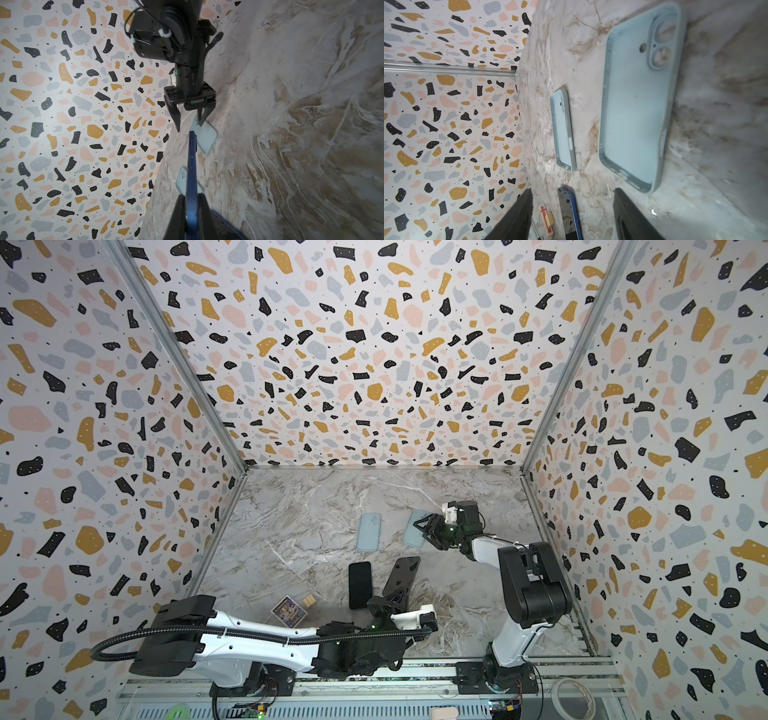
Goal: Take the phone out of the phone case
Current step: Place the phone case at the center of the table, then place the phone at the center of the table.
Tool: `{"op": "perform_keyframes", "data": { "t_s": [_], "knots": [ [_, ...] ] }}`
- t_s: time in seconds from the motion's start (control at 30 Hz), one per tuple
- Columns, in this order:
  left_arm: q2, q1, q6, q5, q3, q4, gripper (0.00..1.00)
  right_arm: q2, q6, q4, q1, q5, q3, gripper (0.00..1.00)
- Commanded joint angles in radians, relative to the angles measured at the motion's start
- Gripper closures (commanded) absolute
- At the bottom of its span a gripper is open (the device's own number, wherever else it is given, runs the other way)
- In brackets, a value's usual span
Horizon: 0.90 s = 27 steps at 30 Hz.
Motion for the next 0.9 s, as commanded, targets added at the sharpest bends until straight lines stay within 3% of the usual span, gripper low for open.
{"op": "perform_keyframes", "data": {
  "t_s": [0.0, 0.07, 0.23, 0.5, 0.87],
  "knots": [
    [0.014, -0.006, -0.066, -0.005, 0.005, 0.021, 1.00, -0.162, -0.089, -0.113, -0.066, 0.022, 0.034, 0.24],
    [0.041, -0.006, -0.096, 0.027, 0.010, 0.008, 1.00, -0.265, -0.122, -0.169, -0.136, 0.021, 0.024, 0.14],
    [0.130, -0.006, -0.099, 0.032, 0.022, 0.032, 1.00, -0.453, -0.186, -0.279, -0.240, -0.024, 0.001, 0.09],
    [0.192, 0.004, -0.087, 0.044, 0.000, 0.102, 1.00, -0.633, -0.141, -0.238, -0.227, -0.092, -0.138, 0.08],
    [0.280, 0.052, -0.071, 0.083, 0.019, 0.105, 1.00, -0.812, -0.116, -0.264, -0.196, -0.088, -0.230, 0.08]
  ]
}}
